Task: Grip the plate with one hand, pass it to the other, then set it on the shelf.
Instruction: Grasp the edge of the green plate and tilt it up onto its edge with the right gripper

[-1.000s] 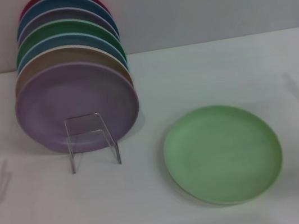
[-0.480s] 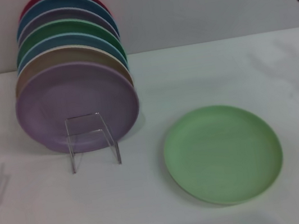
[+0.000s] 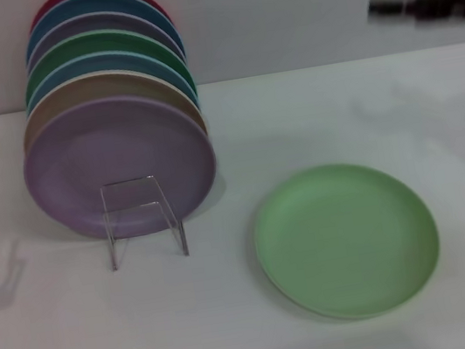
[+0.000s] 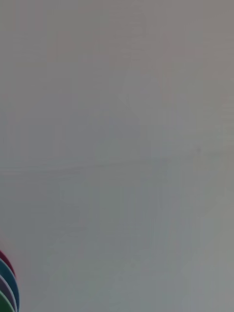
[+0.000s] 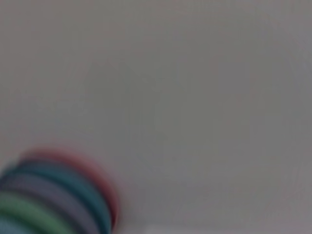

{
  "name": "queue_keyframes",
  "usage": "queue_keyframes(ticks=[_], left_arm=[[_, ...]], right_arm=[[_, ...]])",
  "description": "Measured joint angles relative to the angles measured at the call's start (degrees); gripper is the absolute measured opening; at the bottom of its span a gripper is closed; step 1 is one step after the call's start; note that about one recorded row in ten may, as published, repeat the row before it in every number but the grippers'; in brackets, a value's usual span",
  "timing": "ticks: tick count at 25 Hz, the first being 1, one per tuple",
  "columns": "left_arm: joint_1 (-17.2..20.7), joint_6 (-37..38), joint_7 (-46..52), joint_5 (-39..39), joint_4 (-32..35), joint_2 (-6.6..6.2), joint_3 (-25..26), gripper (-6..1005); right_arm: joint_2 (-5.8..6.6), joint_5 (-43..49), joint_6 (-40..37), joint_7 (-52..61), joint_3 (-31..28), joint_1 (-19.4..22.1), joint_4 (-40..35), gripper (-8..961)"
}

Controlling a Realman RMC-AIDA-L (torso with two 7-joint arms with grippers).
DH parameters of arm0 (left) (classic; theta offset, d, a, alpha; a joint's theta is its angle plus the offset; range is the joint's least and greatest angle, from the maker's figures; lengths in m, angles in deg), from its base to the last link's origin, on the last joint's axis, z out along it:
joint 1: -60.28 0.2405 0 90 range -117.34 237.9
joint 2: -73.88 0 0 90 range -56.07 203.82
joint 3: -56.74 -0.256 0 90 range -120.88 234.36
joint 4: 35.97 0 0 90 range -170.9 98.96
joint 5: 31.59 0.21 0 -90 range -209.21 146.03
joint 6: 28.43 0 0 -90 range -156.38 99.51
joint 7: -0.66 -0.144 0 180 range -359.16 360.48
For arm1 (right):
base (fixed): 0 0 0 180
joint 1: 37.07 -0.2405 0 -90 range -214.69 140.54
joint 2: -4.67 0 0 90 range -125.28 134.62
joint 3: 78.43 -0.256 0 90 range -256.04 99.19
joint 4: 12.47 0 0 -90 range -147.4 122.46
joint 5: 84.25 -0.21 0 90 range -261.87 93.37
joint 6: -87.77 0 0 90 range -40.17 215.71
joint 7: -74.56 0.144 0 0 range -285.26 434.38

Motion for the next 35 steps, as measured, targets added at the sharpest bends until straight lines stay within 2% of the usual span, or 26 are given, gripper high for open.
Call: queue_keyframes(ticks=[3,7,12,15,19,26,35], left_arm=[[-0.3,-0.1,-0.2,0.0,0.1,-0.06,0.0,862],[-0.3,-0.2,-0.2,0.1,0.0,-0.14,-0.1,862],[-0.2,-0.1,-0.2,0.0,0.0,-0.18,-0.2,862],[-0.2,-0.3,-0.2,0.0,0.0,-0.18,-0.3,862],[-0.3,-0.4,-0.3,0.2,0.1,-0.18,-0.4,861],[-0.6,-0.5,-0.3,0.3,-0.1,-0.20,-0.6,861],[-1.7,-0.7,-0.3,0.2,0.2,-0.26,-0.6,861]], right_arm=[[0.25,4.0,11.7,2.0,-2.3,-2.8,-1.3,798],[0.20,13.1,22.0,5.1,-3.0,-5.3,-1.5,793],[0.15,16.4,28.0,6.2,-3.1,-7.1,-2.9,785],[0.22,16.6,28.7,6.3,-3.1,-8.1,-5.1,781],[-0.03,19.8,28.8,5.9,-2.8,-11.1,-12.6,775],[-0.81,23.0,28.0,5.6,-2.5,-13.2,-16.1,765],[-0.58,23.6,25.6,5.5,-1.3,-16.0,-21.9,752]])
